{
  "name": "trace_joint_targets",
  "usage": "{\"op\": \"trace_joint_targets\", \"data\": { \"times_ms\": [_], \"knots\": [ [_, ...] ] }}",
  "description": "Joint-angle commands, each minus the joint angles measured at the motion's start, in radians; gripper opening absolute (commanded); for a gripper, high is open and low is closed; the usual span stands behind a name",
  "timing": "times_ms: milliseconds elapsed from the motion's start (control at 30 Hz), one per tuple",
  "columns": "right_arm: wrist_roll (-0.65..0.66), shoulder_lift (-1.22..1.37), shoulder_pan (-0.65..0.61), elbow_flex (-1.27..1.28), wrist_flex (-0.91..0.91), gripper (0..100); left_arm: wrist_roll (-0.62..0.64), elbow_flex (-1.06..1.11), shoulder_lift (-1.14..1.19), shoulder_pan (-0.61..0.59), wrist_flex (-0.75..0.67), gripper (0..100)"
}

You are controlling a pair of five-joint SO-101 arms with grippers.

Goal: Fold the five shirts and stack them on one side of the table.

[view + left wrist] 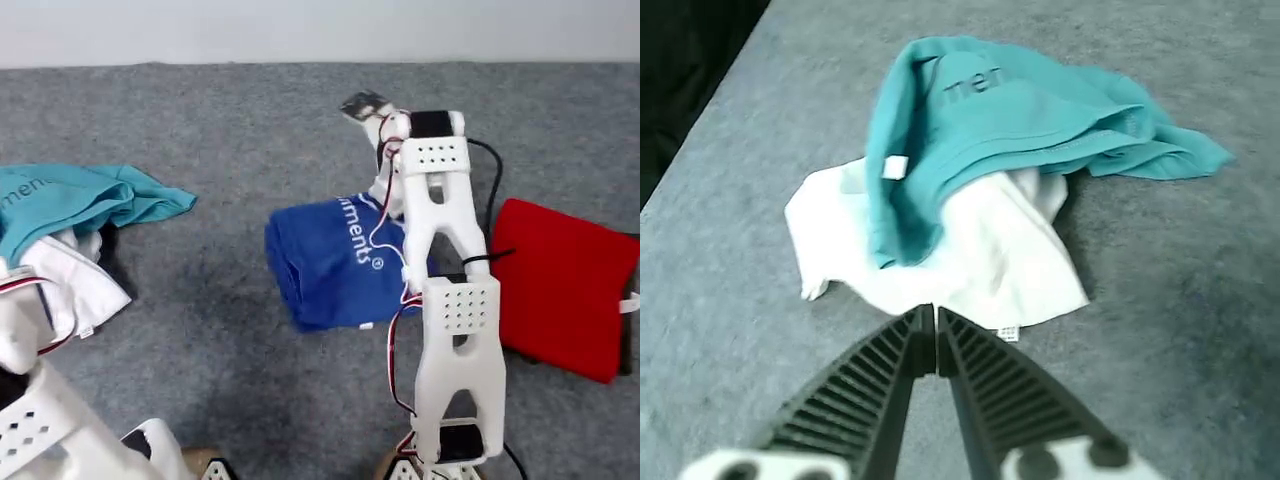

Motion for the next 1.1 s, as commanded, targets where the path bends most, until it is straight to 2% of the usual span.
{"op": "trace_joint_targets", "data": {
  "times_ms": [0,100,167,267,333,467,667,800,967,1067],
  "knots": [
    [0.121,-0.013,-0.035,-0.069,-0.045,1.2,0.011,-0.002,-0.014,0.064,0.009,2],
    [0.124,-0.002,-0.076,-0.072,-0.082,3.9,0.011,-0.002,-0.014,0.110,0.009,2],
    [0.106,-0.001,-0.093,-0.075,-0.076,11.8,0.011,-0.002,-0.014,0.123,0.009,2],
    [-0.075,-0.021,-0.093,-0.075,-0.065,25.8,0.011,-0.002,-0.012,0.123,0.009,2],
    [-0.186,-0.042,-0.090,-0.075,-0.038,30.6,0.011,-0.002,-0.012,0.121,0.009,2],
    [-0.382,-0.111,-0.090,-0.075,0.067,30.7,0.011,-0.002,-0.012,0.121,0.009,2],
    [-0.779,-0.206,-0.094,-0.068,0.130,30.9,0.011,-0.002,-0.012,0.123,0.009,2],
    [-0.933,-0.265,-0.110,-0.034,0.134,30.9,0.008,-0.002,-0.012,0.123,0.003,2],
    [-1.096,-0.473,-0.134,0.226,0.133,30.9,0.005,-0.002,-0.012,0.123,0.003,2],
    [-1.243,-0.607,-0.170,0.408,0.130,30.9,0.005,-0.002,-0.012,0.123,0.003,2]
  ]
}}
